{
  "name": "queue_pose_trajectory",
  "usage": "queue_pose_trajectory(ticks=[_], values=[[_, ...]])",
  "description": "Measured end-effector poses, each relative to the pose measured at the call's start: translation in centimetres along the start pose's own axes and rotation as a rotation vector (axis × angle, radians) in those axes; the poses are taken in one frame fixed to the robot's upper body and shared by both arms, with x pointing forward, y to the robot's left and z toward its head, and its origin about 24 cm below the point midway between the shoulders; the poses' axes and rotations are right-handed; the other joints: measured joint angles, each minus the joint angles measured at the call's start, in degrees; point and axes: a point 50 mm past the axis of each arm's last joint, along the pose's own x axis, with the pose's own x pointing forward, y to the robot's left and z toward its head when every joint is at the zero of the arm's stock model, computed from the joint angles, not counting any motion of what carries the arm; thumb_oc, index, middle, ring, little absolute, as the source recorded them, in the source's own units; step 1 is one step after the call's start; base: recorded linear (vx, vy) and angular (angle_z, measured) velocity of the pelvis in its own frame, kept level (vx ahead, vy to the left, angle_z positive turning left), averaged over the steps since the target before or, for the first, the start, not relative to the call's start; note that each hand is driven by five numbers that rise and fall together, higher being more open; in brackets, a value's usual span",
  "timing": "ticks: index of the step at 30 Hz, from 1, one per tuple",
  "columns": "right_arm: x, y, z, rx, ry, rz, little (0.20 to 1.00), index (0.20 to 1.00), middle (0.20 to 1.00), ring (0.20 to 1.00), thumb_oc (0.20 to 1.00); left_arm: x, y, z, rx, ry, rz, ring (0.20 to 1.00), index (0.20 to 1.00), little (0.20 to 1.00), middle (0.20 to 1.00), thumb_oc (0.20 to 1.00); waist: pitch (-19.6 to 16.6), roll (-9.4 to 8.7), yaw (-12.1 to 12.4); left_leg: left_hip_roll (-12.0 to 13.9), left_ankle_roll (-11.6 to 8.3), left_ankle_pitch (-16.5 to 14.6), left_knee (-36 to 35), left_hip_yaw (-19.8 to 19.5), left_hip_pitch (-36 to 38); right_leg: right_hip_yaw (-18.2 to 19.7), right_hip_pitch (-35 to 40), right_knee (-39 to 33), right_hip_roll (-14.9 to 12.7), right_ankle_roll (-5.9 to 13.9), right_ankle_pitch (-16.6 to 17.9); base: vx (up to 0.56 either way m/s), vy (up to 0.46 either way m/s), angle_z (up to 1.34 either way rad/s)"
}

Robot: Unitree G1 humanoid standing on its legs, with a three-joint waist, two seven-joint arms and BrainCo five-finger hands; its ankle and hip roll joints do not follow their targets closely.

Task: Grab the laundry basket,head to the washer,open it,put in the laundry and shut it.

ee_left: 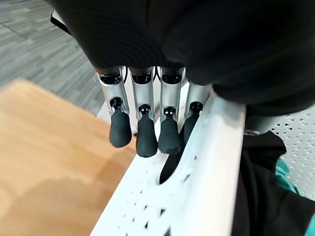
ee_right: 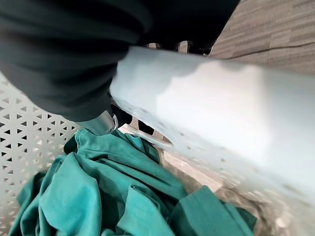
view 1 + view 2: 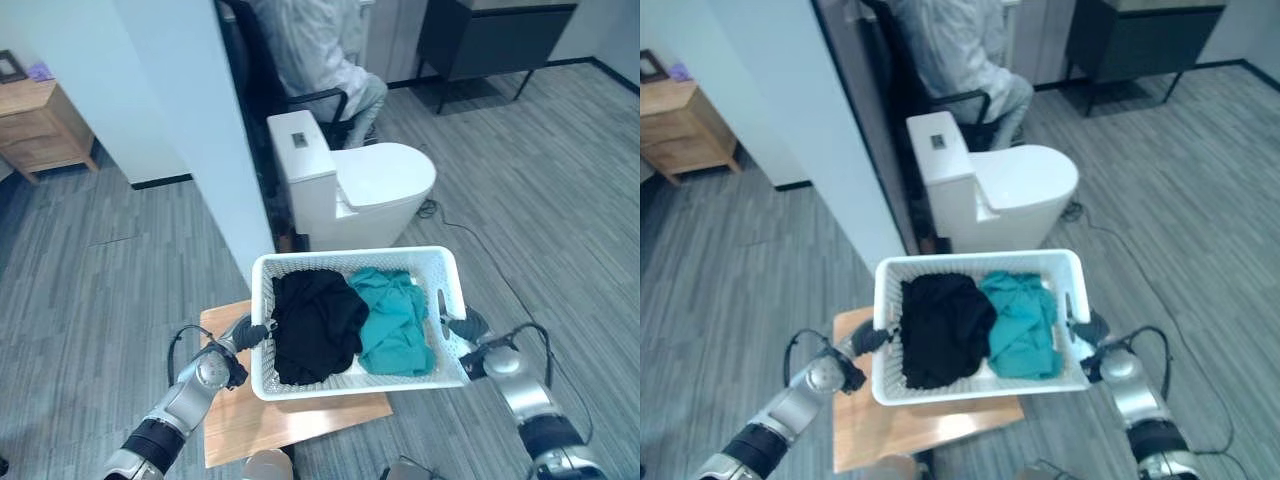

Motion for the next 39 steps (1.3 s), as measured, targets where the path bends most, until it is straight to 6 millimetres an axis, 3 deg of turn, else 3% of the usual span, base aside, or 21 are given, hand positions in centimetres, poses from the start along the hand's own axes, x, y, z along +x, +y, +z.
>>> queue_pose_trajectory(ticks=[1,3,4,6,7,9,11,14,17,18,19,20,21,23,26,30,31,32,33,35,39], values=[[0.0,0.3,-0.3,0.007,0.012,0.011,0.200,0.200,0.200,0.200,0.200,-0.1,0.1,0.0,-0.007,-0.012,0.004,0.200,0.200,0.200,0.200,0.200,-1.86,-1.10,0.09,1.36,-0.90,-1.92,4.30,-2.17,-5.75,-0.56,-0.35,-5.40,2.63,-1.73,0.43,-0.34,-0.390,-0.78],[0.1,0.0,-0.4,0.021,0.023,0.008,0.200,0.200,0.200,0.200,0.200,-0.1,-0.2,0.2,-0.026,-0.028,-0.001,0.200,0.200,0.200,0.200,0.200,-3.19,-3.38,1.14,-3.88,-2.24,-1.30,-7.04,-1.38,-5.40,1.79,-0.60,-12.57,2.63,-2.51,0.07,-0.28,-0.385,-0.91],[0.3,-1.1,-0.1,-0.002,0.016,-0.010,0.200,0.200,0.200,0.200,0.200,0.0,-1.2,0.4,-0.076,-0.029,-0.018,0.200,0.200,0.200,0.200,0.200,-3.27,-0.64,0.11,-5.22,1.03,12.23,-14.03,-0.79,-2.79,2.61,0.44,-15.47,5.80,-2.54,0.03,-0.23,-0.433,-1.23],[0.3,-0.4,-1.0,-0.001,0.047,0.021,0.200,0.200,0.200,0.200,0.200,0.0,-1.7,-0.3,-0.108,0.001,-0.018,0.200,0.200,0.200,0.200,0.200,-3.01,1.36,-0.04,-0.15,1.39,10.22,-13.70,1.97,1.23,2.50,-1.50,-12.43,8.65,-4.57,-2.88,-0.25,-0.438,-1.34],[0.4,-0.2,-0.9,0.000,0.044,0.030,0.200,0.200,0.200,0.200,0.200,0.1,-1.2,-0.4,-0.111,0.005,-0.004,0.200,0.200,0.200,0.200,0.200,-2.65,0.56,-0.43,2.13,1.32,10.24,-11.29,2.21,1.18,2.40,-2.37,-19.30,9.79,-9.20,-1.19,-0.34,-0.469,-0.89],[0.3,-0.1,-1.1,0.015,0.050,0.033,0.200,0.200,0.200,0.200,0.200,0.0,-1.2,-0.3,-0.112,-0.003,-0.004,0.200,0.200,0.200,0.200,0.200,-2.60,0.74,-2.21,7.00,-2.39,12.92,-6.63,1.33,-1.37,2.69,-1.06,-22.96,14.33,-11.16,4.97,-0.30,-0.338,-0.55],[0.2,-0.4,-1.1,0.024,0.041,0.029,0.200,0.200,0.200,0.200,0.200,-0.3,-1.8,-0.5,-0.125,-0.004,-0.017,0.200,0.200,0.200,0.200,0.200,-2.03,1.16,-3.92,10.86,-9.97,16.08,-5.14,0.22,-2.75,3.04,0.90,-26.60,17.66,-13.28,6.94,-0.18,-0.138,-0.39],[0.3,-0.7,-1.0,0.018,0.046,0.023,0.200,0.200,0.200,0.200,0.200,-0.1,-1.9,-0.3,-0.149,-0.008,-0.022,0.200,0.200,0.200,0.200,0.200,0.14,-0.42,-4.05,9.41,-14.91,10.62,-6.59,-2.78,-3.75,5.46,1.25,-26.94,19.01,-15.15,8.32,-0.30,-0.120,-0.51],[0.9,-1.2,0.7,0.000,0.004,0.018,0.200,0.200,0.200,0.200,0.200,0.1,-1.5,-0.3,-0.166,-0.002,-0.007,0.200,0.200,0.200,0.200,0.200,2.65,-0.55,-3.37,4.28,-15.06,8.43,-0.01,-15.45,-5.91,9.22,1.43,-27.12,19.97,-16.59,9.38,-0.18,-0.080,-0.73],[1.0,-1.0,0.8,-0.006,0.005,0.024,0.200,0.200,0.200,0.200,0.200,0.1,-1.4,-0.2,-0.168,-0.004,-0.003,0.200,0.200,0.200,0.200,0.200,3.53,-1.04,-3.83,0.14,-13.59,6.55,4.65,-18.49,-5.66,10.72,2.71,-28.82,19.88,-12.29,10.60,-0.16,-0.092,-0.87],[1.1,-1.0,0.8,-0.011,0.012,0.028,0.200,0.200,0.200,0.200,0.200,0.2,-1.5,-0.3,-0.169,0.000,0.000,0.200,0.200,0.200,0.200,0.200,4.17,-0.65,-3.00,-3.01,-12.12,4.99,9.57,-23.30,-5.62,11.65,2.70,-28.15,19.27,-4.21,8.25,-0.13,-0.040,-0.99],[1.2,-1.5,0.8,-0.016,0.012,0.021,0.200,0.200,0.200,0.200,0.200,0.3,-2.0,-0.1,-0.191,-0.001,-0.005,0.200,0.200,0.200,0.200,0.200,4.48,1.49,-2.51,-2.14,-10.68,4.32,11.41,-24.25,-4.99,8.95,1.21,-23.73,19.17,-9.57,2.74,-0.07,-0.002,-1.20],[1.3,-2.7,1.5,-0.039,-0.006,0.003,0.200,0.200,0.200,0.200,0.200,0.5,-2.4,0.5,-0.214,-0.021,-0.008,0.200,0.200,0.200,0.200,0.200,4.05,4.15,-2.29,-1.13,-12.20,2.21,15.64,-26.84,-4.25,6.91,-0.35,-22.65,18.51,-18.35,6.45,-0.07,0.021,-1.01],[1.4,-2.9,1.5,-0.047,0.002,0.013,0.200,0.200,0.200,0.200,0.200,0.8,-2.3,0.4,-0.205,-0.010,-0.011,0.200,0.200,0.200,0.200,0.200,3.70,4.79,-4.22,-5.48,-13.07,-2.87,24.12,-31.93,-4.55,7.75,0.39,-24.57,18.92,-17.44,8.36,0.00,0.119,-0.45],[1.3,-3.4,1.1,-0.037,0.019,0.009,0.200,0.200,0.200,0.200,0.200,1.3,-1.7,1.6,-0.197,-0.048,-0.003,0.200,0.200,0.200,0.200,0.200,3.51,4.21,-7.96,-6.62,-10.20,-7.63,11.51,-24.38,3.86,7.10,2.91,-28.75,19.69,-16.85,10.82,-0.06,0.148,0.16],[1.2,-4.4,1.8,-0.009,-0.014,-0.026,0.200,0.200,0.200,0.200,0.200,1.8,-0.9,2.8,-0.185,-0.087,0.012,0.200,0.200,0.200,0.200,0.200,3.41,4.04,-9.29,-6.92,-9.96,-7.55,1.72,-23.40,6.81,5.46,2.87,-29.40,20.48,-16.42,11.09,-0.08,0.119,0.21],[1.2,-4.4,1.8,0.001,-0.015,-0.029,0.200,0.200,0.200,0.200,0.200,1.8,-1.0,2.8,-0.186,-0.089,0.011,0.200,0.200,0.200,0.200,0.200,3.16,4.71,-8.89,-7.73,-9.59,-7.30,-0.74,-23.95,7.08,5.38,2.32,-28.80,20.39,-9.18,9.15,-0.13,0.152,-0.04],[1.1,-4.5,1.7,-0.003,-0.013,-0.032,0.200,0.200,0.200,0.200,0.200,1.8,-1.3,2.9,-0.190,-0.090,0.005,0.200,0.200,0.200,0.200,0.200,2.54,7.33,-8.91,-5.29,-6.85,-4.34,-2.43,-24.89,6.09,4.48,-1.89,-21.20,20.58,-5.17,4.20,-0.13,0.161,-0.09],[1.0,-4.9,1.9,-0.013,-0.022,-0.037,0.200,0.200,0.200,0.200,0.200,1.7,-1.3,3.1,-0.189,-0.101,0.006,0.200,0.200,0.200,0.200,0.200,1.33,9.17,-8.78,-2.36,-7.62,-4.24,-3.72,-27.21,5.15,6.18,-7.00,-13.17,18.77,-15.90,2.02,-0.07,0.130,-0.07],[1.1,-4.8,2.1,-0.007,-0.025,-0.042,0.200,0.200,0.200,0.200,0.200,1.9,-1.0,3.1,-0.171,-0.094,0.007,0.200,0.200,0.200,0.200,0.200,1.09,8.00,-8.79,-3.45,-8.70,-5.16,-6.36,-25.02,5.22,7.08,-8.60,-13.44,15.08,-12.38,3.57,-0.03,0.070,0.06],[0.9,-4.8,1.5,-0.011,-0.007,-0.035,0.200,0.200,0.200,0.200,0.200,1.9,-1.2,3.2,-0.168,-0.098,-0.006,0.200,0.200,0.200,0.200,0.200,0.28,9.03,-8.74,-5.38,-7.91,-4.21,-9.42,-22.12,7.50,6.74,-5.24,-21.63,15.59,-11.98,8.54,-0.01,0.052,0.07]])
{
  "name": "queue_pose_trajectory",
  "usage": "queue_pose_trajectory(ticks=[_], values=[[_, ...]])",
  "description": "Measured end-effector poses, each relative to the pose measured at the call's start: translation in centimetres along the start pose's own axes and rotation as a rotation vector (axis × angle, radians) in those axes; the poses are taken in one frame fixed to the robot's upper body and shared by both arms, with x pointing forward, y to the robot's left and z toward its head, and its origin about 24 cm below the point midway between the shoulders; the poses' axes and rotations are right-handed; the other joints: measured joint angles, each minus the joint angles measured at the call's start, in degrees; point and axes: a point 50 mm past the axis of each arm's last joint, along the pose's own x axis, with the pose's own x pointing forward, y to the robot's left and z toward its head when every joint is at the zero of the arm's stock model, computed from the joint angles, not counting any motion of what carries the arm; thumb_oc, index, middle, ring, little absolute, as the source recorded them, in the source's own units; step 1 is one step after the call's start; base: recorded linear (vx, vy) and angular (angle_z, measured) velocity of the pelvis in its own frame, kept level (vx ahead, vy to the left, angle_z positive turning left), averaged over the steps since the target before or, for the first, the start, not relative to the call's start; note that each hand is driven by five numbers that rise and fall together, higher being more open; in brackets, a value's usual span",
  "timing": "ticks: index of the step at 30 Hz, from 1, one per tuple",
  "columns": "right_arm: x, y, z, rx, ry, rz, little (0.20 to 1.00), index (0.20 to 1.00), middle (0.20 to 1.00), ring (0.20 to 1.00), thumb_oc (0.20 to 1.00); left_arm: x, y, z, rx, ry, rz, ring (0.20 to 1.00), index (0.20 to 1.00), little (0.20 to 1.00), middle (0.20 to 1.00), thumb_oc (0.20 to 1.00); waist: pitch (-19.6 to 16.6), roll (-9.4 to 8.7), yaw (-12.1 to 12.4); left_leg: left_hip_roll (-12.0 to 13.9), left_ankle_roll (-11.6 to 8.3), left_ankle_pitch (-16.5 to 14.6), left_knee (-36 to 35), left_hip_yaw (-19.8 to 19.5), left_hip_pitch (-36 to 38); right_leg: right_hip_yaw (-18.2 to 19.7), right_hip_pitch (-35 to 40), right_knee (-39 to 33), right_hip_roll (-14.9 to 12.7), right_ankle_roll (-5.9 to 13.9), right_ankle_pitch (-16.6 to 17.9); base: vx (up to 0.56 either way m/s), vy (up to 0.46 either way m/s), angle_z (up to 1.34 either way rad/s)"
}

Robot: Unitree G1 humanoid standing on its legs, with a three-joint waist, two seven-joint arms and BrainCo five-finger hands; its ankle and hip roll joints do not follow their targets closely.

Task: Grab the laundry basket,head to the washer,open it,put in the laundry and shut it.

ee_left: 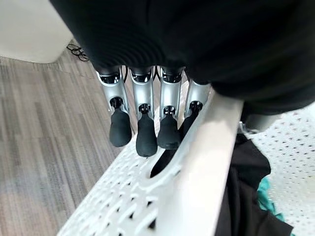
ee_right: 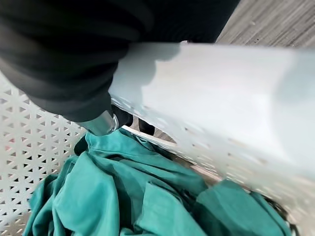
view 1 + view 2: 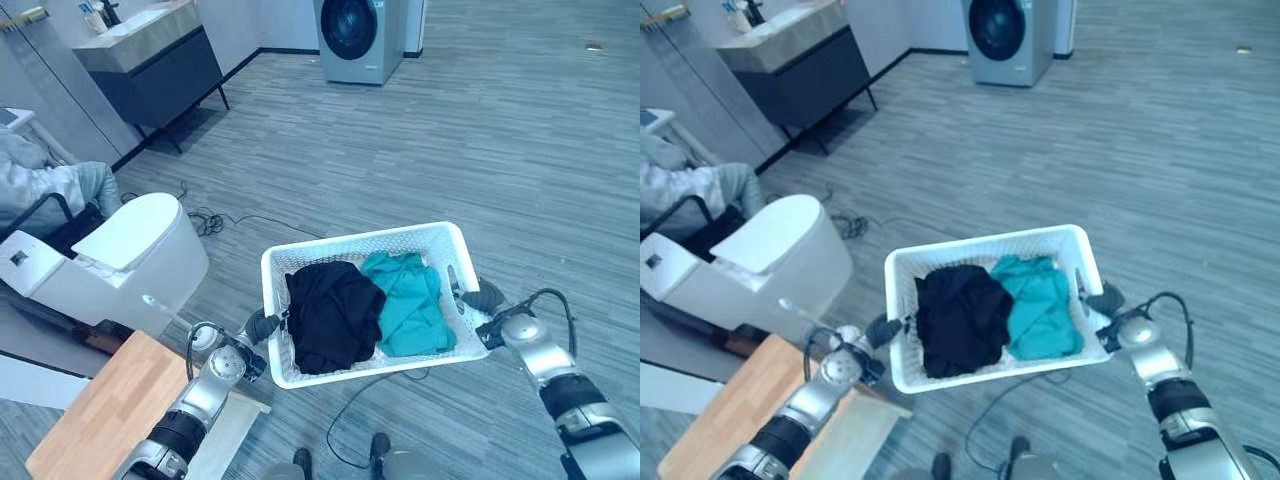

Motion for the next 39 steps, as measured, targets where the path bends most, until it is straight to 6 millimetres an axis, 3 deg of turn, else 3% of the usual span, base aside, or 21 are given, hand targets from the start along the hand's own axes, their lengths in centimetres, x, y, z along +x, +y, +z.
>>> queue_pose_trajectory(ticks=[2,8,13,17,20,21,23,25,26,27,28,29,30,31,32,33,34,36,37,38,39], values=[[-0.2,0.0,-0.3,0.006,0.002,-0.001,0.200,0.200,0.200,0.200,0.200,0.1,0.1,0.2,0.003,-0.005,0.002,0.200,0.200,0.200,0.200,0.200,-0.14,0.19,0.11,0.25,0.67,0.76,-1.07,0.02,0.65,-0.82,0.66,-1.21,0.76,0.29,1.29,0.01,0.011,0.13],[-0.9,0.5,-1.3,0.027,0.008,0.004,0.200,0.200,0.200,0.200,0.200,0.1,0.1,0.1,0.024,-0.001,0.001,0.200,0.200,0.200,0.200,0.200,0.11,-0.41,0.56,-1.24,1.99,-0.10,-1.67,0.02,0.96,-0.50,2.65,-5.38,-0.48,2.32,3.78,0.02,-0.035,0.02],[-1.3,0.4,-1.6,0.039,0.010,-0.005,0.200,0.200,0.200,0.200,0.200,0.1,0.0,0.3,0.030,-0.009,-0.004,0.200,0.200,0.200,0.200,0.200,0.12,-0.50,-0.18,-1.46,2.33,-0.15,-1.55,-0.06,1.05,-0.61,4.58,-9.21,-0.36,2.25,5.48,0.03,-0.100,0.02],[-1.3,0.1,-1.7,0.046,0.011,-0.019,0.200,0.200,0.200,0.200,0.200,0.6,0.2,1.1,0.045,-0.028,-0.003,0.200,0.200,0.200,0.200,0.200,0.62,-1.70,-0.37,-1.40,2.30,-0.13,-0.14,-0.38,0.88,-0.72,7.14,-13.26,0.18,1.78,6.97,0.01,-0.145,0.03],[-1.9,0.0,-2.6,0.076,0.022,-0.033,0.200,0.200,0.200,0.200,0.200,1.4,0.5,2.1,0.077,-0.045,-0.008,0.200,0.200,0.200,0.200,0.200,1.38,-3.60,-0.10,-1.77,1.40,0.02,3.79,-1.74,-0.65,-1.50,8.52,-13.92,-0.13,1.34,6.80,0.05,-0.227,0.17],[-2.0,-0.1,-2.7,0.085,0.023,-0.038,0.200,0.200,0.200,0.200,0.200,1.5,0.6,2.4,0.081,-0.052,-0.008,0.200,0.200,0.200,0.200,0.200,1.52,-4.05,-0.10,-1.91,0.73,0.32,5.47,-1.80,-1.50,-1.47,8.69,-13.88,0.38,1.13,6.55,-0.01,-0.217,0.28],[-2.3,-0.4,-2.6,0.115,0.006,-0.063,0.200,0.200,0.200,0.200,0.200,2.4,1.6,4.1,0.118,-0.091,0.011,0.200,0.200,0.200,0.200,0.200,3.71,-7.72,0.19,-2.82,-0.95,-0.09,27.91,-4.95,-12.07,-1.64,10.06,-13.74,-0.09,-1.29,6.42,0.06,-0.233,0.15],[-2.4,-0.4,-2.4,0.118,-0.003,-0.068,0.200,0.200,0.200,0.200,0.200,2.4,1.7,4.2,0.120,-0.094,0.013,0.200,0.200,0.200,0.200,0.200,3.85,-7.68,0.05,-2.81,-2.40,2.71,33.92,-6.07,-15.10,-1.53,10.22,-11.46,1.69,-2.83,3.52,0.22,-0.189,0.12],[-2.5,-0.5,-2.6,0.137,0.003,-0.078,0.200,0.200,0.200,0.200,0.200,2.8,2.0,5.2,0.132,-0.119,0.018,0.200,0.200,0.200,0.200,0.200,5.09,-8.39,-1.00,-2.24,-4.17,5.01,43.19,-6.38,-20.15,-0.76,10.72,-9.48,2.68,-3.59,1.57,0.25,-0.066,0.54],[-2.4,-0.2,-2.6,0.162,0.006,-0.082,0.200,0.200,0.200,0.200,0.200,2.8,2.1,5.4,0.135,-0.124,0.022,0.200,0.200,0.200,0.200,0.200,5.39,-9.16,-1.14,-0.95,-3.24,2.57,42.44,-3.90,-21.90,-1.41,11.17,-9.83,2.95,-3.35,1.44,0.31,-0.007,0.38],[-2.4,-0.3,-2.2,0.169,-0.013,-0.088,0.200,0.200,0.200,0.200,0.200,2.7,2.7,5.3,0.149,-0.123,0.035,0.200,0.200,0.200,0.200,0.200,5.83,-10.14,0.06,-0.30,-1.47,1.82,33.51,-0.82,-23.45,-0.92,10.71,-10.03,3.32,-4.12,0.99,0.35,0.019,-0.09],[-2.3,-0.3,-1.8,0.167,-0.027,-0.089,0.200,0.200,0.200,0.200,0.200,2.6,2.9,5.3,0.157,-0.122,0.037,0.200,0.200,0.200,0.200,0.200,5.75,-9.88,0.26,0.03,-1.45,1.93,29.08,0.14,-24.12,-0.90,10.32,-10.03,3.81,-4.25,0.94,0.39,0.039,-0.26],[-2.2,-0.1,-1.7,0.168,-0.029,-0.086,0.200,0.200,0.200,0.200,0.200,2.6,2.9,5.2,0.157,-0.120,0.039,0.200,0.200,0.200,0.200,0.200,5.47,-9.09,0.67,0.40,-1.71,2.93,21.34,0.27,-25.00,-0.87,10.39,-10.70,4.85,-3.12,0.12,0.42,0.044,-0.25],[-2.1,0.4,-1.9,0.181,-0.016,-0.085,0.200,0.200,0.200,0.200,0.200,2.7,3.0,5.2,0.156,-0.117,0.043,0.200,0.200,0.200,0.200,0.200,4.99,-7.60,1.73,2.23,-1.65,5.02,5.47,-0.08,-24.32,-1.31,10.14,-10.36,6.73,-1.63,-1.04,0.58,0.107,-0.33],[-2.0,0.5,-1.8,0.182,-0.016,-0.080,0.200,0.200,0.200,0.200,0.200,2.7,3.2,5.2,0.156,-0.115,0.048,0.200,0.200,0.200,0.200,0.200,5.25,-7.53,2.50,2.52,-1.96,5.58,1.57,-0.12,-23.59,-0.58,10.10,-9.98,7.01,-1.98,-0.33,0.46,0.095,-1.28],[-1.7,2.4,-1.7,0.177,-0.009,-0.022,0.200,0.200,0.200,0.200,0.200,2.1,3.7,2.8,0.154,-0.039,0.060,0.200,0.200,0.200,0.200,0.200,5.85,-6.97,5.51,4.22,-2.16,5.97,-3.63,-0.11,-22.56,5.24,13.23,-9.92,9.05,-3.26,-1.49,0.79,0.266,-1.47],[-1.9,3.1,-2.1,0.166,0.002,0.004,0.200,0.200,0.200,0.200,0.200,1.8,3.7,2.2,0.152,-0.022,0.060,0.200,0.200,0.200,0.200,0.200,6.03,-7.24,5.45,2.76,-1.24,6.39,-1.41,0.12,-23.06,6.03,15.49,-9.99,8.85,-4.61,-1.48,0.83,0.313,-1.44],[-2.3,4.5,-1.9,0.229,-0.013,0.027,0.200,0.200,0.200,0.200,0.200,0.1,4.6,1.6,0.124,-0.053,0.096,0.200,0.200,0.200,0.200,0.200,6.43,-8.70,6.14,0.99,1.15,5.18,9.50,7.67,-22.79,10.16,17.62,-8.39,7.61,-0.60,-6.41,0.67,0.256,-1.00],[-2.9,5.7,-2.0,0.252,-0.022,0.048,0.200,0.200,0.200,0.200,0.200,-0.9,4.7,0.4,0.094,-0.032,0.122,0.200,0.200,0.200,0.200,0.200,5.40,-10.42,7.17,-0.91,3.41,3.78,14.23,10.46,-21.94,11.45,17.84,-6.85,5.87,1.20,-8.02,0.45,0.209,-0.95],[-3.9,5.7,-2.8,0.237,-0.018,0.060,0.200,0.200,0.200,0.200,0.200,-0.9,4.7,0.4,0.113,-0.039,0.109,0.200,0.200,0.200,0.200,0.200,3.21,-11.13,6.87,-5.17,6.70,4.14,14.93,11.40,-22.20,9.46,18.74,-6.72,5.12,1.60,-8.53,0.44,0.209,-0.49],[-3.9,5.5,-2.8,0.236,-0.017,0.052,0.200,0.200,0.200,0.200,0.200,-0.7,4.7,1.0,0.120,-0.058,0.104,0.200,0.200,0.200,0.200,0.200,2.98,-10.83,6.26,-6.95,9.40,5.01,13.38,11.07,-21.62,8.67,19.18,-5.69,5.58,1.87,-9.02,0.27,0.149,0.04]])
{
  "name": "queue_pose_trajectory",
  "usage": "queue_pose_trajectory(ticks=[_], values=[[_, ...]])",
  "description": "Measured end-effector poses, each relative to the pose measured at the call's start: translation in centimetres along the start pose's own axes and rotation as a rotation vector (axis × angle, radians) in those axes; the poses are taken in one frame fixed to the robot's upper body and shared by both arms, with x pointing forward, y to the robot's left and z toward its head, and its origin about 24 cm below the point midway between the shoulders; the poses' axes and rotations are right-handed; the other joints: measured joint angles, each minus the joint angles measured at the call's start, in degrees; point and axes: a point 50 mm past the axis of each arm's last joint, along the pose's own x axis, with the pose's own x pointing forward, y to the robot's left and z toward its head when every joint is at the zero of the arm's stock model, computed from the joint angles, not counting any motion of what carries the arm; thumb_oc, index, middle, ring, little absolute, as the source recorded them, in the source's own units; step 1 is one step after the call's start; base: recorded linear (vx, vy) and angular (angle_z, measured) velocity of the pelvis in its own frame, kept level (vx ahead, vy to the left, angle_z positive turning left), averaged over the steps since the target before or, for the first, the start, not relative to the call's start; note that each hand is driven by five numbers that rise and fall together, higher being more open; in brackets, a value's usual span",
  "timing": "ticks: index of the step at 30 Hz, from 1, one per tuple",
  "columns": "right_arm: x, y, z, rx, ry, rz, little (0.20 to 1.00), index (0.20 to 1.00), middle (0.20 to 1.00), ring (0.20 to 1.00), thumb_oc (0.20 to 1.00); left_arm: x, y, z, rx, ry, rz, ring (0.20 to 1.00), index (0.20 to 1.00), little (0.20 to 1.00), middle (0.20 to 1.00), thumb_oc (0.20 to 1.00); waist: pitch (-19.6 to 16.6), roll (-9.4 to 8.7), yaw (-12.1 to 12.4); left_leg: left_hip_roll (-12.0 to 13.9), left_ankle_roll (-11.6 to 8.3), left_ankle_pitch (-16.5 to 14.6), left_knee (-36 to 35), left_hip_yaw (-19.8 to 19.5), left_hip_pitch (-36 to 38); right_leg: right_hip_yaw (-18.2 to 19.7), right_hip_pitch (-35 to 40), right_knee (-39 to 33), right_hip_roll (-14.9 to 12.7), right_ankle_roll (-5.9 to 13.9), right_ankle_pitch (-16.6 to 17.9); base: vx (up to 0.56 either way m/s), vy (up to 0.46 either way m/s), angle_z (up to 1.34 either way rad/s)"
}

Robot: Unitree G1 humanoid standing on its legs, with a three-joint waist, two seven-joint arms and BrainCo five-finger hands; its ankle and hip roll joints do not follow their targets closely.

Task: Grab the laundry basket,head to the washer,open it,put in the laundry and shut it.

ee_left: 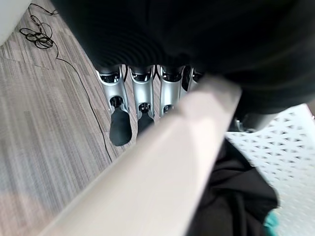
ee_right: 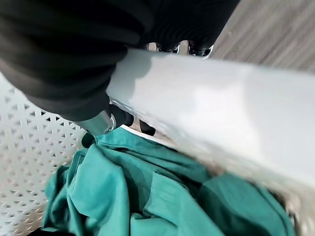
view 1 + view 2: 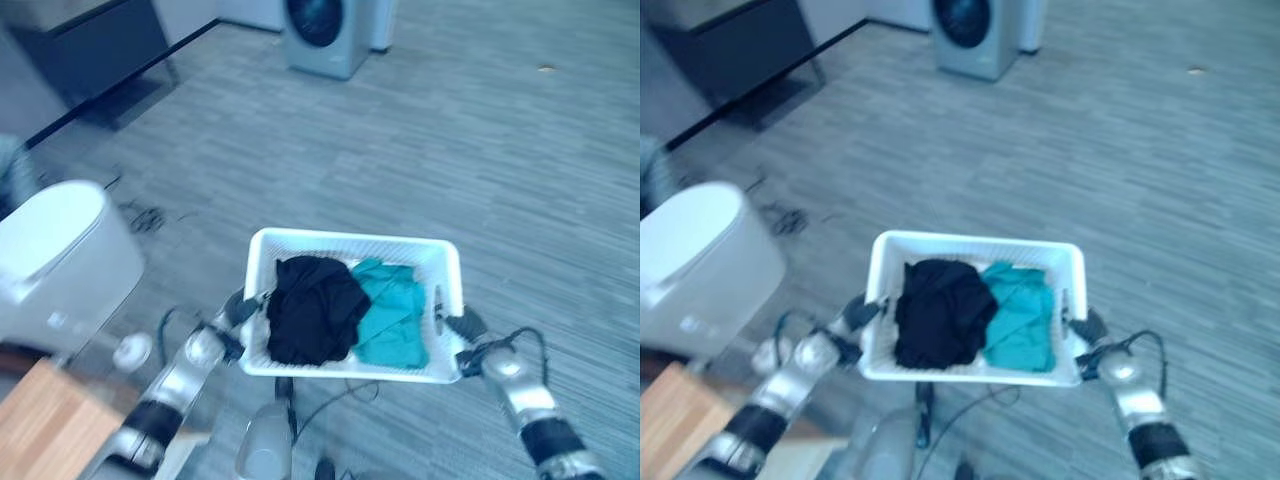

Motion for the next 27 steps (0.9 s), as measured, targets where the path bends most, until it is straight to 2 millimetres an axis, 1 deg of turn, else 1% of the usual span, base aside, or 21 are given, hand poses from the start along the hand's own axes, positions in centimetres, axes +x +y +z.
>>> queue_pose_trajectory(ticks=[2,3,4,6,7,8,10,11,12,13,15,16,17,18,20,22,23,24,25,26,27], values=[[-0.1,-0.1,-0.2,0.018,0.002,-0.009,0.200,0.200,0.200,0.200,0.200,-0.1,-0.3,-0.2,0.004,0.008,-0.009,0.200,0.200,0.200,0.200,0.200,-1.12,2.50,-0.08,0.58,5.88,3.10,-6.43,0.97,3.62,-1.84,-3.62,13.77,2.67,4.31,-4.37,0.19,0.111,-0.06],[-0.2,0.7,-0.7,0.034,0.016,0.004,0.200,0.200,0.200,0.200,0.200,-0.1,-0.1,-0.5,0.013,0.024,-0.006,0.200,0.200,0.200,0.200,0.200,-1.73,0.04,-0.61,-1.22,4.28,4.33,-8.27,0.11,5.62,-1.61,-5.99,18.94,0.44,4.57,-5.78,0.36,0.209,-0.07],[-0.4,0.6,-0.8,0.025,0.016,0.016,0.200,0.200,0.200,0.200,0.200,-0.2,0.0,-0.7,0.016,0.031,-0.004,0.200,0.200,0.200,0.200,0.200,-2.27,-0.86,-0.32,-2.45,6.58,1.52,-9.10,-0.42,7.48,-2.22,-7.90,24.79,-2.68,4.81,-5.54,0.33,0.196,0.03],[-0.2,-0.3,-0.2,0.012,-0.002,-0.004,0.200,0.200,0.200,0.200,0.200,0.3,0.1,0.4,0.030,-0.011,-0.008,0.200,0.200,0.200,0.200,0.200,-2.02,-0.75,-2.75,-5.65,7.67,-2.94,-8.57,-3.26,11.65,-1.91,-15.69,49.27,-11.89,8.54,0.30,0.49,0.270,0.47],[-0.2,-0.4,-0.1,0.016,-0.006,-0.008,0.200,0.200,0.200,0.200,0.200,0.4,0.3,0.8,0.031,-0.023,-0.003,0.200,0.200,0.200,0.200,0.200,-1.60,-0.09,-3.22,-5.69,7.89,-3.99,-8.94,-4.32,13.41,-1.75,-17.68,51.72,-12.92,7.98,0.06,0.68,0.195,0.79],[0.3,-1.1,1.1,0.014,-0.044,-0.025,0.200,0.200,0.200,0.200,0.200,1.3,1.2,2.1,0.045,-0.054,0.029,0.200,0.200,0.200,0.200,0.200,1.01,4.14,-4.12,-2.52,9.94,-6.73,-9.36,-6.61,16.87,-3.51,-27.70,51.09,-12.36,5.10,-4.56,0.76,-0.021,0.39],[0.4,-1.3,1.4,0.004,-0.050,-0.025,0.200,0.200,0.200,0.200,0.200,1.9,1.6,2.8,0.046,-0.064,0.042,0.200,0.200,0.200,0.200,0.200,2.36,5.94,-6.05,-0.56,6.83,-8.59,-9.74,-9.46,20.95,-2.62,-35.37,40.50,-9.94,4.38,-4.40,0.60,-0.082,0.71],[0.4,-1.2,1.3,0.000,-0.044,-0.018,0.200,0.200,0.200,0.200,0.200,2.2,1.8,3.0,0.049,-0.063,0.047,0.200,0.200,0.200,0.200,0.200,2.52,5.47,-8.02,0.08,3.53,-9.55,-10.22,-11.17,23.58,-1.47,-36.97,27.76,-9.95,4.31,-1.20,0.42,-0.066,1.05],[0.3,-1.2,1.2,-0.004,-0.041,-0.016,0.200,0.200,0.200,0.200,0.200,2.3,1.9,3.1,0.050,-0.065,0.047,0.200,0.200,0.200,0.200,0.200,2.39,4.53,-8.96,-0.11,3.17,-11.09,-10.31,-12.40,25.83,-1.47,-38.21,21.70,-10.52,4.95,1.67,0.62,-0.103,1.00],[0.3,-1.2,1.1,-0.003,-0.039,-0.015,0.200,0.200,0.200,0.200,0.200,2.3,1.8,3.0,0.048,-0.063,0.046,0.200,0.200,0.200,0.200,0.200,2.02,3.61,-8.99,-0.14,1.12,-12.78,-10.65,-12.65,27.99,-1.45,-38.42,14.97,-11.01,6.00,5.04,0.53,-0.085,0.52],[0.3,-1.2,1.2,-0.003,-0.041,-0.017,0.200,0.200,0.200,0.200,0.200,2.1,1.4,2.4,0.050,-0.045,0.040,0.200,0.200,0.200,0.200,0.200,-0.67,1.50,-8.60,0.38,-0.59,-17.62,-11.09,-14.36,31.96,-1.94,-40.15,9.47,-12.67,8.16,6.44,0.49,-0.085,0.58],[0.4,-1.6,1.2,-0.012,-0.039,-0.025,0.200,0.200,0.200,0.200,0.200,2.4,1.0,2.6,0.059,-0.046,0.036,0.200,0.200,0.200,0.200,0.200,-0.81,2.15,-9.43,2.42,-1.81,-19.77,-10.86,-16.94,34.43,-2.62,-39.08,10.95,-11.96,9.70,10.58,0.46,-0.137,0.89],[0.5,-1.8,1.2,-0.014,-0.032,-0.032,0.200,0.200,0.200,0.200,0.200,2.7,0.9,2.8,0.061,-0.040,0.031,0.200,0.200,0.200,0.200,0.200,-0.98,2.97,-10.13,3.79,-3.73,-20.23,-9.42,-17.26,34.42,-3.23,-38.67,12.45,-11.13,9.51,12.95,0.46,-0.148,1.15],[0.7,-2.1,1.3,-0.016,-0.025,-0.038,0.200,0.200,0.200,0.200,0.200,3.1,0.8,3.2,0.074,-0.041,0.028,0.200,0.200,0.200,0.200,0.200,-0.99,2.96,-10.81,5.29,-7.57,-17.43,-6.27,-17.31,34.36,-3.54,-37.76,15.75,-10.38,7.02,14.73,0.40,-0.171,0.98],[0.7,-2.6,1.1,-0.025,-0.017,-0.046,0.200,0.200,0.200,0.200,0.200,3.2,0.0,3.0,0.052,-0.032,0.016,0.200,0.200,0.200,0.200,0.200,-1.04,3.20,-10.81,6.32,-10.43,-15.78,-0.30,-17.14,34.11,-3.73,-34.17,16.45,-9.04,0.01,14.75,0.36,-0.171,0.46],[0.7,-3.0,1.3,-0.021,-0.020,-0.054,0.200,0.200,0.200,0.200,0.200,3.1,-0.7,2.5,0.036,-0.013,0.005,0.200,0.200,0.200,0.200,0.200,-1.34,4.72,-10.33,6.71,-13.28,-11.68,8.44,-17.25,32.22,-5.37,-29.10,15.04,-7.28,-1.83,11.59,0.32,-0.212,0.15],[0.6,-3.1,1.1,-0.008,-0.015,-0.056,0.200,0.200,0.200,0.200,0.200,3.2,-0.8,2.9,0.025,-0.027,0.008,0.200,0.200,0.200,0.200,0.200,-1.73,4.94,-10.60,7.87,-15.44,-10.33,20.98,-16.96,27.04,-6.92,-23.43,11.69,-5.38,-2.42,10.35,0.32,-0.274,0.39],[0.5,-3.2,1.2,-0.009,-0.022,-0.056,0.200,0.200,0.200,0.200,0.200,3.2,-0.7,2.9,0.020,-0.031,0.013,0.200,0.200,0.200,0.200,0.200,-1.84,5.13,-10.48,8.52,-14.61,-6.83,25.23,-15.62,24.71,-7.57,-21.96,11.09,-4.36,-4.34,9.69,0.38,-0.361,0.25],[0.5,-3.4,1.6,-0.012,-0.036,-0.060,0.200,0.200,0.200,0.200,0.200,3.2,-0.5,3.2,0.015,-0.043,0.021,0.200,0.200,0.200,0.200,0.200,-1.80,5.52,-10.62,10.48,-13.25,-0.57,35.49,-12.90,19.57,-7.81,-20.19,10.13,-2.52,-5.93,9.73,0.29,-0.219,-0.08],[0.5,-3.3,1.6,-0.006,-0.040,-0.062,0.200,0.200,0.200,0.200,0.200,3.2,-0.3,3.2,0.015,-0.043,0.024,0.200,0.200,0.200,0.200,0.200,-1.64,4.97,-9.55,10.28,-13.61,0.61,38.36,-11.72,16.84,-7.42,-18.72,9.49,-2.14,-7.22,7.66,0.40,-0.237,-0.14],[0.3,-3.3,1.4,0.001,-0.038,-0.064,0.200,0.200,0.200,0.200,0.200,3.3,-0.3,3.5,0.015,-0.052,0.025,0.200,0.200,0.200,0.200,0.200,-0.88,3.21,-9.18,11.08,-12.06,-0.76,42.09,-7.52,12.45,-7.27,-16.09,7.78,-2.30,-8.02,7.99,0.29,-0.070,-0.07]])
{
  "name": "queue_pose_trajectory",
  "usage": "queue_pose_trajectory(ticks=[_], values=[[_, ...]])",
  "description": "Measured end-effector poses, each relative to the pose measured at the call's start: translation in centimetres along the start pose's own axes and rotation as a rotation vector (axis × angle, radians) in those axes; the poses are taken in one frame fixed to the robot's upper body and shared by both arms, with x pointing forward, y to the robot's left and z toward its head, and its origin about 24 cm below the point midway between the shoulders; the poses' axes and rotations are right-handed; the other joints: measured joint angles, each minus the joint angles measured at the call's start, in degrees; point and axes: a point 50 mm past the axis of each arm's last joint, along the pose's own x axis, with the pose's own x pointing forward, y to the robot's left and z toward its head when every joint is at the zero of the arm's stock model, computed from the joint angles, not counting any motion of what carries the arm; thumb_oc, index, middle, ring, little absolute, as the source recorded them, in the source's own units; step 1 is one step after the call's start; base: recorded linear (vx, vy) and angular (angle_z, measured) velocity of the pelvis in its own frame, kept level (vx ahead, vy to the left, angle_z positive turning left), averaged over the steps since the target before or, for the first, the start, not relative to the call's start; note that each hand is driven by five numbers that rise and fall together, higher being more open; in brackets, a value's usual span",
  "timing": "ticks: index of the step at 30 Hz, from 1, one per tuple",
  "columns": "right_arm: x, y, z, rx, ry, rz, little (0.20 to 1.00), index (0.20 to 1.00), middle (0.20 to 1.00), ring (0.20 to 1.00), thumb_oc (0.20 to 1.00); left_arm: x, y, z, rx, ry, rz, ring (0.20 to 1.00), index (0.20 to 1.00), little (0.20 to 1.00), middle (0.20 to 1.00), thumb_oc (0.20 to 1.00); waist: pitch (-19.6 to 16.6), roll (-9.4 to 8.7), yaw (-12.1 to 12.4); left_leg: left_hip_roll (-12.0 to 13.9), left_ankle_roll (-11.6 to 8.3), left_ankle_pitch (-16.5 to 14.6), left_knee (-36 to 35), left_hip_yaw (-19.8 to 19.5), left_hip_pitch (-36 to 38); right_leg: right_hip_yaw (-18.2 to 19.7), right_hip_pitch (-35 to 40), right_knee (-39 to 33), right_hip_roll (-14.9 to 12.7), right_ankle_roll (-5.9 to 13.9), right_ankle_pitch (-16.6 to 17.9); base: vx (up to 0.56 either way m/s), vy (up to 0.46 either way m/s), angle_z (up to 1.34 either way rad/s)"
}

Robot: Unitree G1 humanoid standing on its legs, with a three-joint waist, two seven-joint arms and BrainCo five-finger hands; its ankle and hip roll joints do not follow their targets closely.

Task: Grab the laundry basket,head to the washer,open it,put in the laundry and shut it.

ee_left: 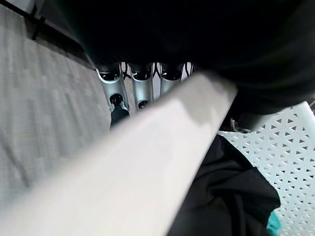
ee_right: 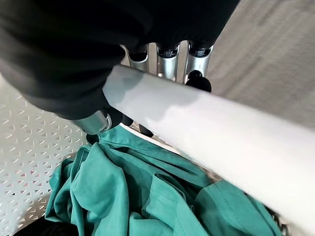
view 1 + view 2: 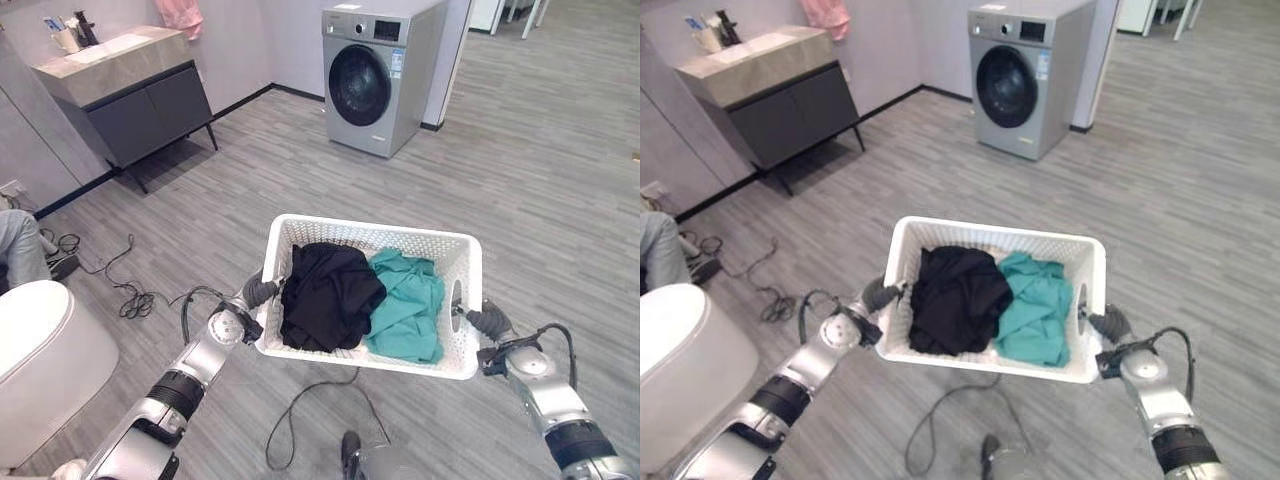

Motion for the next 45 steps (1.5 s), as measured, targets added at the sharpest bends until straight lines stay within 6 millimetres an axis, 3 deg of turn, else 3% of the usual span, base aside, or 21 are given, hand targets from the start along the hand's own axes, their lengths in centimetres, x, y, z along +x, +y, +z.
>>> queue_pose_trajectory(ticks=[1,2,4,6,8,9,15,16,19,21,22,24,26,27,30,31,33,36,41,43,45], values=[[-0.1,0.2,-0.3,0.004,0.007,0.002,0.200,0.200,0.200,0.200,0.200,0.0,0.0,-0.1,0.000,0.003,-0.002,0.200,0.200,0.200,0.200,0.200,0.48,-1.48,0.04,1.60,3.22,-2.58,-2.83,4.71,-2.47,-0.50,3.05,-2.78,-0.39,-0.24,1.20,0.25,-0.007,-0.04],[-0.1,0.1,-0.2,0.002,0.006,0.002,0.200,0.200,0.200,0.200,0.200,-0.1,0.0,0.0,-0.001,0.004,-0.005,0.200,0.200,0.200,0.200,0.200,0.43,-1.97,0.09,2.10,3.39,-2.93,-6.95,6.11,-4.14,-0.60,4.00,-3.88,-0.43,-0.18,1.46,0.29,0.038,-0.11],[-0.1,0.2,-0.1,0.004,0.002,0.002,0.200,0.200,0.200,0.200,0.200,0.0,0.1,0.0,0.001,0.003,-0.002,0.200,0.200,0.200,0.200,0.200,0.47,-2.02,0.15,2.39,3.30,-2.94,-15.36,5.54,-7.48,-0.54,6.28,-6.09,0.11,0.55,1.09,0.31,0.095,-0.17],[0.0,0.5,-0.1,0.029,0.002,0.008,0.200,0.200,0.200,0.200,0.200,0.0,0.7,0.3,0.013,-0.010,0.007,0.200,0.200,0.200,0.200,0.200,0.58,-2.36,1.36,2.79,1.94,-2.24,-35.24,4.89,-7.77,1.26,8.20,-9.00,1.52,0.93,1.48,0.32,0.125,-0.39],[0.0,1.3,-0.5,0.046,0.017,0.023,0.200,0.200,0.200,0.200,0.200,-0.1,0.9,-0.2,0.018,0.007,0.008,0.200,0.200,0.200,0.200,0.200,0.69,-2.64,2.22,3.19,0.60,-0.71,-42.88,3.33,-8.12,2.10,10.82,-10.62,2.94,1.04,1.45,0.30,0.084,-0.43],[0.1,1.7,-0.9,0.049,0.033,0.033,0.200,0.200,0.200,0.200,0.200,-0.1,1.0,-0.3,0.020,0.014,0.009,0.200,0.200,0.200,0.200,0.200,0.84,-3.01,3.26,2.27,0.20,0.58,-49.90,-0.73,-7.92,2.57,13.20,-11.84,3.81,1.45,1.08,0.37,0.096,-0.31],[0.8,2.7,-0.6,0.045,0.036,0.052,0.200,0.200,0.200,0.200,0.200,-0.5,1.5,-1.4,0.032,0.050,0.015,0.200,0.200,0.200,0.200,0.200,1.19,-3.68,6.62,-1.27,1.45,4.27,-55.45,-9.51,-11.75,6.99,17.86,-14.30,4.57,3.41,-0.17,0.35,0.160,-0.47],[1.0,3.1,-0.4,0.059,0.033,0.056,0.200,0.200,0.200,0.200,0.200,-0.5,1.7,-1.6,0.039,0.055,0.019,0.200,0.200,0.200,0.200,0.200,1.28,-3.49,7.38,-2.60,2.22,3.86,-51.99,-7.72,-11.72,8.58,19.85,-14.36,3.96,6.26,-1.93,0.49,0.342,-0.51],[0.8,3.2,-1.1,0.060,0.059,0.056,0.200,0.200,0.200,0.200,0.200,-0.8,1.2,-1.9,0.047,0.060,0.000,0.200,0.200,0.200,0.200,0.200,0.08,-1.23,7.46,-4.69,8.32,3.97,-50.85,-3.90,-8.23,10.12,23.70,-13.99,3.34,8.24,-3.37,0.38,0.289,-0.44],[0.6,3.4,-1.5,0.066,0.068,0.061,0.200,0.200,0.200,0.200,0.200,-0.6,1.1,-2.2,0.062,0.076,-0.001,0.200,0.200,0.200,0.200,0.200,-0.28,-1.11,7.70,-6.58,9.12,4.17,-50.42,-2.11,-5.22,9.39,22.82,-6.43,1.14,10.47,-7.46,0.31,0.275,-0.36],[0.4,3.5,-1.8,0.067,0.077,0.063,0.200,0.200,0.200,0.200,0.200,-0.6,1.0,-2.1,0.066,0.073,-0.006,0.200,0.200,0.200,0.200,0.200,-0.46,-1.40,7.14,-8.28,11.13,3.18,-51.44,-1.84,-3.50,8.47,20.79,-1.54,-0.86,11.31,-8.59,0.27,0.305,0.08],[0.2,3.6,-2.1,0.070,0.086,0.063,0.200,0.200,0.200,0.200,0.200,-0.4,1.1,-1.8,0.074,0.065,-0.008,0.200,0.200,0.200,0.200,0.200,-0.81,-1.94,6.15,-11.27,12.76,2.02,-52.04,-1.66,-1.64,7.69,18.42,7.18,-3.14,11.33,-8.46,0.23,0.236,0.18],[0.2,3.8,-2.1,0.076,0.085,0.065,0.200,0.200,0.200,0.200,0.200,-0.3,1.4,-1.7,0.082,0.060,0.000,0.200,0.200,0.200,0.200,0.200,-0.85,-1.87,5.94,-12.57,14.22,0.96,-53.45,-1.32,0.68,6.61,11.91,21.82,-5.19,12.00,-6.89,0.16,0.213,-0.01],[0.2,3.9,-2.1,0.078,0.083,0.071,0.200,0.200,0.200,0.200,0.200,-0.3,1.7,-1.5,0.091,0.053,0.008,0.200,0.200,0.200,0.200,0.200,-0.85,-1.74,5.82,-14.02,15.54,-0.08,-54.38,-2.08,3.50,6.70,3.97,35.20,-9.16,12.51,-8.11,0.17,0.250,-0.10],[0.1,4.5,-2.2,0.092,0.085,0.087,0.200,0.200,0.200,0.200,0.200,-0.4,2.2,-1.5,0.106,0.051,0.024,0.200,0.200,0.200,0.200,0.200,-0.29,-0.93,5.45,-13.97,19.47,-3.11,-53.34,-2.07,6.02,3.18,-3.84,40.56,-14.69,13.86,-7.54,0.26,0.199,0.00],[0.1,4.6,-2.3,0.093,0.087,0.092,0.200,0.200,0.200,0.200,0.200,-0.5,2.3,-1.4,0.109,0.047,0.024,0.200,0.200,0.200,0.200,0.200,-0.03,-0.06,5.70,-13.34,18.80,-3.73,-53.68,-1.97,7.84,-0.32,-5.04,39.04,-17.10,13.73,-7.81,0.25,0.067,0.02],[0.0,4.5,-2.4,0.090,0.086,0.097,0.200,0.200,0.200,0.200,0.200,-0.5,2.3,-1.3,0.106,0.045,0.026,0.200,0.200,0.200,0.200,0.200,0.54,0.95,5.29,-12.28,18.38,-5.31,-53.99,-2.39,10.02,-1.69,-6.90,33.06,-16.96,13.78,-8.34,0.28,0.024,0.03],[-0.1,4.3,-2.3,0.081,0.086,0.096,0.200,0.200,0.200,0.200,0.200,-0.4,2.1,-1.2,0.101,0.041,0.023,0.200,0.200,0.200,0.200,0.200,0.80,0.95,3.78,-11.40,14.32,-7.89,-54.24,-3.33,12.81,-2.66,-11.75,18.02,-15.34,13.76,-6.15,0.35,-0.077,0.17],[-0.4,4.4,-2.9,0.084,0.103,0.102,0.200,0.200,0.200,0.200,0.200,-0.6,1.5,-1.8,0.096,0.062,0.012,0.200,0.200,0.200,0.200,0.200,1.20,-0.41,1.87,-10.43,12.61,-13.35,-54.33,-5.10,16.77,5.95,-16.26,-4.81,-12.46,16.48,5.92,0.39,-0.078,0.14],[-0.7,4.6,-3.5,0.087,0.119,0.109,0.200,0.200,0.200,0.200,0.200,-0.8,1.3,-2.1,0.095,0.071,0.005,0.200,0.200,0.200,0.200,0.200,0.83,-1.25,1.11,-9.72,10.16,-15.69,-54.74,-5.96,20.10,4.87,-14.44,-9.31,-12.96,17.16,6.84,0.43,-0.123,0.19],[-0.8,4.1,-3.9,0.085,0.137,0.096,0.200,0.200,0.200,0.200,0.200,-0.5,0.4,-1.9,0.075,0.071,-0.006,0.200,0.200,0.200,0.200,0.200,0.22,1.00,-0.76,-5.65,8.07,-17.89,-54.74,-7.32,22.08,1.77,-13.93,-4.74,-10.89,18.53,12.49,0.48,-0.226,0.57]])
